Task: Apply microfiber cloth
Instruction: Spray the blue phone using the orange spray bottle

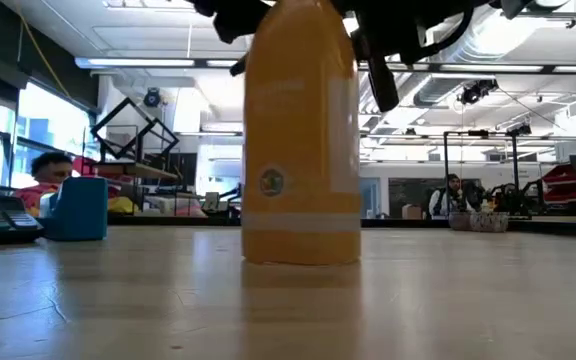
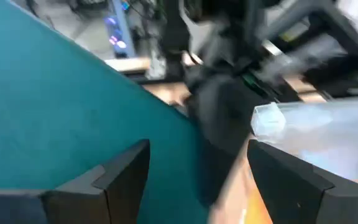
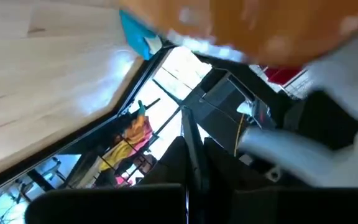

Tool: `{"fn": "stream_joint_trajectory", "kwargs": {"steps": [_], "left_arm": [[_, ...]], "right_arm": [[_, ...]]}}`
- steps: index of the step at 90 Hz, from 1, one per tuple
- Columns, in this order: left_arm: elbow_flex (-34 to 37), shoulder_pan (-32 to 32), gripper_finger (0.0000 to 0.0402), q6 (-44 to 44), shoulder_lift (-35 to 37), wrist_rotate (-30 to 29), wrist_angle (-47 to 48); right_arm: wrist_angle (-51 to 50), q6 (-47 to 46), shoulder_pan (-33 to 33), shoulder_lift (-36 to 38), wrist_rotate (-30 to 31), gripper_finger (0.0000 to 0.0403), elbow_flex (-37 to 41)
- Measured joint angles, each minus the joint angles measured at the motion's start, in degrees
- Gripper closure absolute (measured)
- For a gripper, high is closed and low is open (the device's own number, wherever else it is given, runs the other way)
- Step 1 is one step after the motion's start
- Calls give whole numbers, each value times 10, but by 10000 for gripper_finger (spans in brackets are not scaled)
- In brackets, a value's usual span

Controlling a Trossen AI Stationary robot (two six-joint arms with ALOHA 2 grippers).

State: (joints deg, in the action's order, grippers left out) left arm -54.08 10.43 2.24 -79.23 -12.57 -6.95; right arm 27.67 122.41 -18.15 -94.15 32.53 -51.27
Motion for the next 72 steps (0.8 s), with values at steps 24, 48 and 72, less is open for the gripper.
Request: {"fn": "stream_joint_trajectory", "kwargs": {"steps": [24, 48, 72], "left_arm": [[0, 49, 149, -37, 27, 32, 52], [0, 96, 149, -36, -47, -38, -34], [-1, 101, 127, -28, -96, -124, -57]], "right_arm": [[-8, 15, -14, 0, 17, 403, 0], [-18, -4, -33, 0, 63, 403, 0], [-35, -46, -33, 1, 108, 403, 0]]}}
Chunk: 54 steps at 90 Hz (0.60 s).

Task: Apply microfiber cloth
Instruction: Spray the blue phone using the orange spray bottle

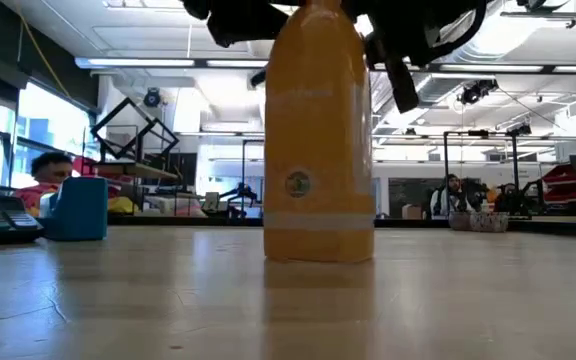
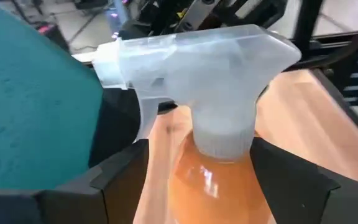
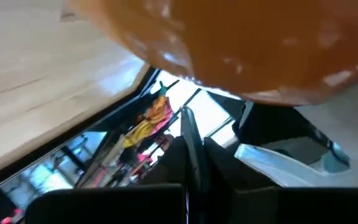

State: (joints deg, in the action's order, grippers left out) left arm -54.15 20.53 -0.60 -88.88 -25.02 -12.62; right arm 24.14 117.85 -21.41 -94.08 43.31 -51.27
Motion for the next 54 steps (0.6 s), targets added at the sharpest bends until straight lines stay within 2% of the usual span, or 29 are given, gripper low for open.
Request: {"fn": "stream_joint_trajectory", "kwargs": {"steps": [32, 43, 54], "left_arm": [[1, -2, 49, 27, -4, -43, -40], [1, -2, 37, 42, -4, -76, -45], [1, -7, 35, 32, -3, -76, -48]], "right_arm": [[-12, -21, -2, 0, -5, 403, 0], [-10, -21, -1, 0, -9, 403, 0], [-12, -21, 1, 0, -13, 403, 0]]}}
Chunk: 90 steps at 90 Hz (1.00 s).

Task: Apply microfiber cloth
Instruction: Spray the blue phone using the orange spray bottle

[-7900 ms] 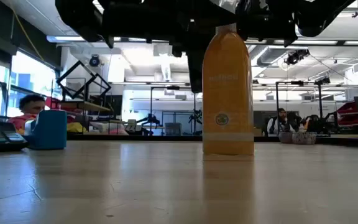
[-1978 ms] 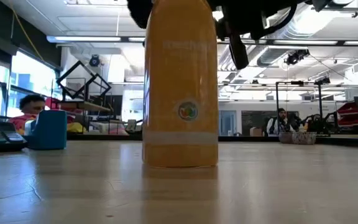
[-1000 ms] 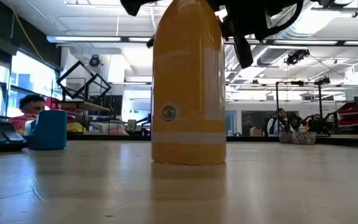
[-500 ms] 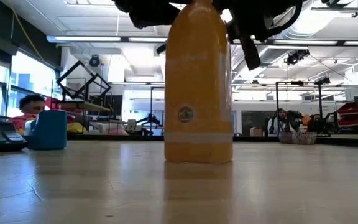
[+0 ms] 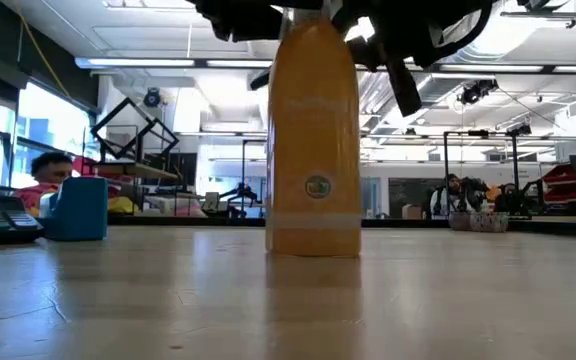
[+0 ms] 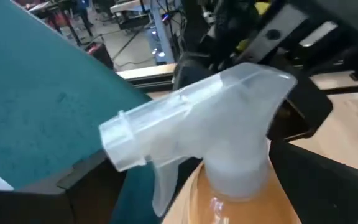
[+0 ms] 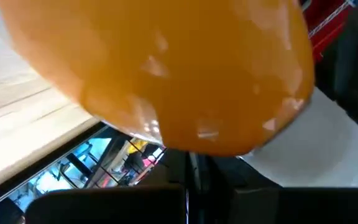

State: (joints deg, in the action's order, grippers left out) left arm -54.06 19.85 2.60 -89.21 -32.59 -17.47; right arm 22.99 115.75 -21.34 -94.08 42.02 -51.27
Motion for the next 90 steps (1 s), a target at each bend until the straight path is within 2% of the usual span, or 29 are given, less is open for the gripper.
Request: {"fn": "stream_joint_trajectory", "kwargs": {"steps": [24, 53, 65, 90], "left_arm": [[0, -4, 34, -5, 4, -26, 6], [0, 61, 34, -11, 79, -75, 84], [0, 83, 34, -55, 92, -119, 141], [0, 90, 34, -147, 52, -117, 146]], "right_arm": [[2, -3, 0, 0, 5, 403, 0], [-20, -57, -29, 0, 16, 403, 0], [-20, -58, -44, 0, 41, 403, 0], [-28, -78, -55, -26, 60, 403, -17]]}}
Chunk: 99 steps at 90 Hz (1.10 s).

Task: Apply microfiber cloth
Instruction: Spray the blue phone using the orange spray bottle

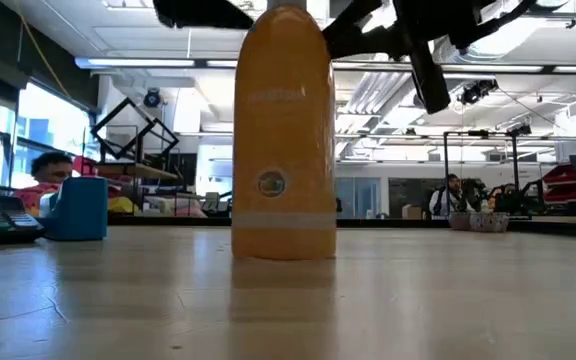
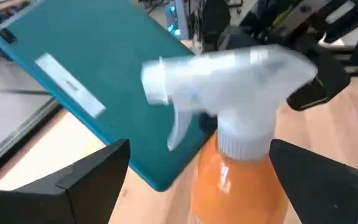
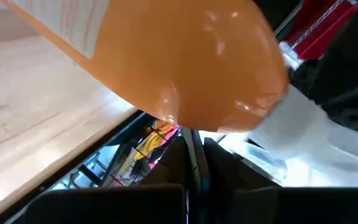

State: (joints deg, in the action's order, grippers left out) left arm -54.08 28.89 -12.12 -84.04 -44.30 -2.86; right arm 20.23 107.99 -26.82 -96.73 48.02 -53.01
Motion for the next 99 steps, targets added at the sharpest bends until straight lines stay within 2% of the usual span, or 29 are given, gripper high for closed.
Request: {"fn": "stream_joint_trajectory", "kwargs": {"steps": [21, 31, 53, 64, 70, 83, 99], "left_arm": [[0, 3, 34, 36, -39, -19, -77], [0, 1, 34, 40, -51, -26, -95], [0, 1, 34, 14, -58, -35, -108], [0, 10, 34, 17, -56, -68, -107], [0, 16, 34, 17, -50, -88, -101], [0, 34, 34, 14, -25, -94, -73], [0, 56, 35, 1, 4, -116, -27]], "right_arm": [[-3, 5, 3, -14, -14, 403, -21], [-3, 62, 14, -12, -29, 403, -22], [6, 156, 62, -11, -116, 403, -22], [5, 162, 78, -11, -137, 403, -22], [5, 143, 79, -11, -131, 403, -22], [-31, 115, 61, -4, -75, 403, -22], [-77, 30, 24, 10, -48, 403, -21]]}}
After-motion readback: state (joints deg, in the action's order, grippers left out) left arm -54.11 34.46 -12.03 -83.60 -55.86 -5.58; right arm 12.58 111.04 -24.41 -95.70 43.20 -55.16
